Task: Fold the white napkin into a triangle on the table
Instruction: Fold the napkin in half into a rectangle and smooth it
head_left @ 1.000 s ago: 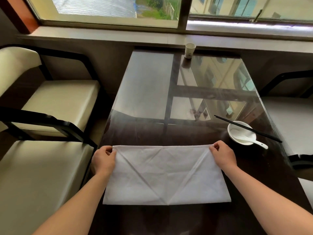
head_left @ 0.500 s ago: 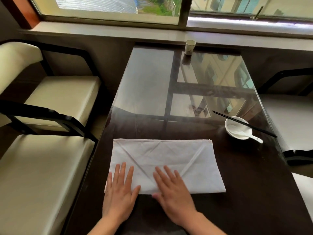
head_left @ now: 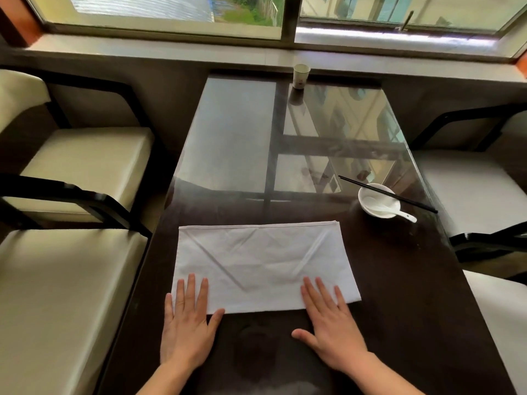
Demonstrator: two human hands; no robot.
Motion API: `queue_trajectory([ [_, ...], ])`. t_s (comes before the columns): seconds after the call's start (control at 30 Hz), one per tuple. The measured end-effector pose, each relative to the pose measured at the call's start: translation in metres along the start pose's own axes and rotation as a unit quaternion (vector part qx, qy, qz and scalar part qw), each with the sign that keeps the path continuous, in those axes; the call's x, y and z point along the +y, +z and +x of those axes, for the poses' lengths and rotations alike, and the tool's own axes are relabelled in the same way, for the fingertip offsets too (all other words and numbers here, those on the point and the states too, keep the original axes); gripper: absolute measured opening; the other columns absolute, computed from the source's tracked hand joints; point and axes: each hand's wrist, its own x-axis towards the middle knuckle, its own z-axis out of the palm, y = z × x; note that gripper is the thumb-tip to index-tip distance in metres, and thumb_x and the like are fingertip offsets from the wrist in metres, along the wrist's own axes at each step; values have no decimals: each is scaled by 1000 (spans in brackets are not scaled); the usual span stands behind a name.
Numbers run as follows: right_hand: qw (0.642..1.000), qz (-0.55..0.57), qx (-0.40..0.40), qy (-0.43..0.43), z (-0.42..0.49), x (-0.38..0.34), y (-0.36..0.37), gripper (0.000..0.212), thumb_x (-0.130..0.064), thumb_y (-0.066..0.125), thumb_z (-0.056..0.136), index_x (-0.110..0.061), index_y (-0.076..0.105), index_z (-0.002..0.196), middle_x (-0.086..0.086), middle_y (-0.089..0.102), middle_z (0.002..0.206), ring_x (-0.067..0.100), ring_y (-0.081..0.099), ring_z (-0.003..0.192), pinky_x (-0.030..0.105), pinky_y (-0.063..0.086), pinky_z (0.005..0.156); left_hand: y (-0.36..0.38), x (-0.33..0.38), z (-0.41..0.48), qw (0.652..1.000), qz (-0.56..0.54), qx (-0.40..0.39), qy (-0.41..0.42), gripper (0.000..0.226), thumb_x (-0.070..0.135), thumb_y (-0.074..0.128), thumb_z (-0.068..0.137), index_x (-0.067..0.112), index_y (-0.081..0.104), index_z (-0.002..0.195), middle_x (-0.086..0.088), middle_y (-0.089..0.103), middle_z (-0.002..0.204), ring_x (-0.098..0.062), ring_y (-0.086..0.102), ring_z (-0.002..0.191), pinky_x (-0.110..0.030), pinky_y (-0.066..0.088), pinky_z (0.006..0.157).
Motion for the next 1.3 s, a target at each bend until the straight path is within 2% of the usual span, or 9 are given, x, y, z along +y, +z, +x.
queue_trajectory([
  [0.13, 994, 19, -16, 105, -17, 42, 6, 96, -81, 8, 87, -17, -2, 157, 0, -14, 165, 24, -20, 152, 49, -8, 121, -1, 0, 1, 1000, -10, -5, -1, 84, 73, -7, 84, 24, -18, 151, -2, -30, 160, -19, -34, 144, -43, -23, 117],
  [0.2, 986, 42, -3, 164, -26, 54, 7, 91, -79, 1, 87, -21, -4, 158, 3, -16, 166, 25, -18, 152, 46, -9, 123, -1, 0, 1, 1000, -6, -11, -3, 84, 74, -9, 83, 25, -22, 150, -1, -34, 158, -19, -37, 143, -43, -24, 117],
  [0.3, 967, 93, 55, 230, -35, 60, 3, 75, -66, 15, 97, -21, 32, 155, 15, 25, 163, 34, 20, 150, 49, 22, 120, 1, -1, 1, 1000, 3, -11, -6, 84, 74, -13, 81, 26, -28, 149, -1, -39, 156, -19, -40, 141, -43, -25, 116],
  [0.37, 950, 124, 122, 258, -35, 59, -1, 60, -53, 38, 99, -14, 56, 140, 13, 58, 133, 34, 51, 122, 48, 46, 98, 0, 1, 2, 1000, -11, -7, -8, 84, 74, -11, 81, 27, -25, 149, 0, -35, 158, -18, -39, 142, -42, -25, 116],
  [0.5, 897, 253, 152, 330, -25, 53, -15, 42, -31, 60, 98, -10, 60, 134, 0, 62, 98, 20, 54, 94, 38, 47, 80, -6, 2, 2, 999, -42, 0, -23, 78, 69, 4, 90, 29, -16, 153, 0, -24, 162, -19, -32, 145, -43, -16, 120],
  [0.77, 781, 422, 126, 444, -8, 61, -31, 22, -29, 71, 90, -19, 67, 110, -8, 64, 81, 18, 61, 83, 34, 48, 73, -14, 6, -5, 995, -85, -2, -42, 68, 52, 26, 101, 27, -4, 156, -5, -13, 165, -20, -24, 148, -41, -12, 122],
  [1.0, 708, 548, 116, 431, -13, 68, -31, 14, -9, 74, 85, -16, 67, 94, 7, 74, 73, 21, 74, 63, 45, 64, 71, -3, 1, -5, 995, -79, 21, -54, 70, 54, 36, 97, 25, 13, 157, -10, 2, 166, -27, -11, 151, -47, -4, 123],
  [1.17, 700, 588, 93, 394, -36, 71, -35, 36, -3, 71, 85, -25, 62, 112, 11, 75, 74, 22, 74, 64, 32, 61, 58, -1, -1, -6, 995, -68, 36, -71, 70, 56, 42, 94, 24, 25, 153, -12, 14, 163, -29, 1, 151, -50, 5, 122],
  [1.3, 690, 636, 45, 343, -60, 64, -42, 51, 5, 66, 86, -37, 62, 115, 13, 75, 74, 26, 73, 64, 36, 62, 60, -5, 4, -9, 995, -63, 51, -60, 68, 47, 54, 92, 18, 34, 150, -17, 23, 160, -34, 7, 150, -54, 7, 122],
])
